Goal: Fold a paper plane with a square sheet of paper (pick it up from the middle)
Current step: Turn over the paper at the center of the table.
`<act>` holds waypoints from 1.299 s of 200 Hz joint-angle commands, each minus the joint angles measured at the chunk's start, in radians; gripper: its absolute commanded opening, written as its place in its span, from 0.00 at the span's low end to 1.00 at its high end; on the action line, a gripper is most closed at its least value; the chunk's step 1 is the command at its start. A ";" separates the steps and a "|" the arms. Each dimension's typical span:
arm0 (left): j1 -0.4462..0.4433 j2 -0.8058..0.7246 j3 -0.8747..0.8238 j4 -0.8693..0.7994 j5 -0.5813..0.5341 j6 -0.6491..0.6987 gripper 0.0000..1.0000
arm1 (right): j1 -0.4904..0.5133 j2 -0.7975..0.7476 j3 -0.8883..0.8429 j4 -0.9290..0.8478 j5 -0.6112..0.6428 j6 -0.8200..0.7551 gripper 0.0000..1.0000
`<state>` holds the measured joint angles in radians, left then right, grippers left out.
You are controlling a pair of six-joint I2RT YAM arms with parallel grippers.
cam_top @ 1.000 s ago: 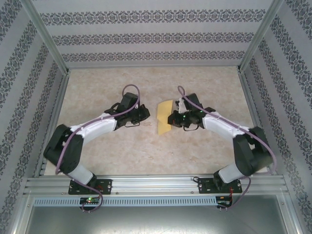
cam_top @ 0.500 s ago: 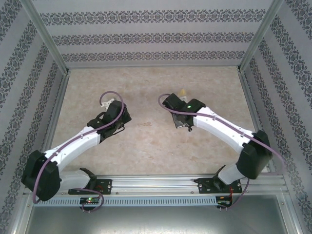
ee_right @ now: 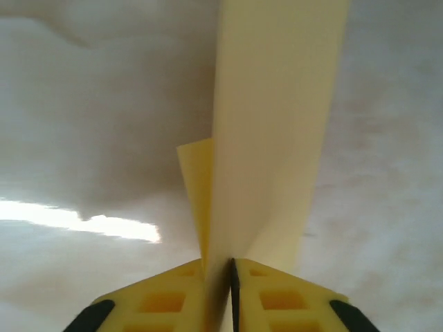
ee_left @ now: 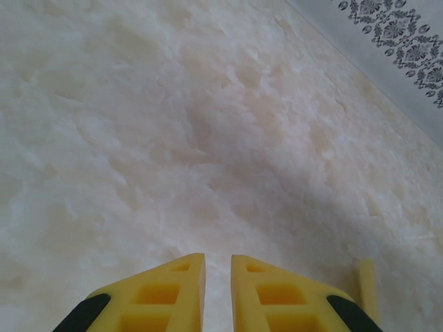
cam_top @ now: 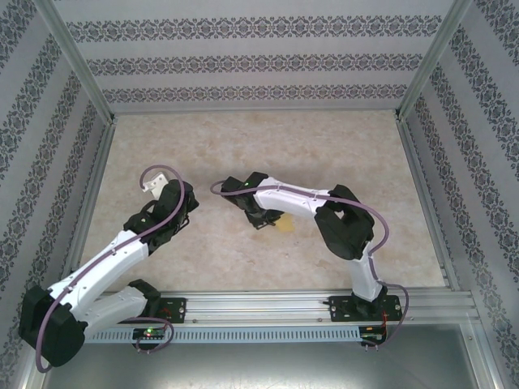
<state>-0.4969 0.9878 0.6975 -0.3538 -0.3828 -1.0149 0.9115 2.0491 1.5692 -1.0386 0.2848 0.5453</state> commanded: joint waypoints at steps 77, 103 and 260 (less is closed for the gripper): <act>0.022 0.144 0.041 0.125 0.229 0.087 0.23 | -0.262 -0.370 -0.552 0.790 -0.716 0.127 0.30; 0.021 0.299 0.130 0.133 0.385 0.117 0.20 | -0.305 -0.344 -0.604 0.873 -0.778 0.140 0.21; 0.014 0.680 0.335 0.200 0.763 0.144 0.19 | -0.222 -0.381 -0.801 1.199 -0.535 0.568 0.27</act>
<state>-0.4877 1.6272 0.9752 -0.1780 0.3088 -0.9092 0.7113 1.7496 0.8070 0.1184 -0.2722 1.1122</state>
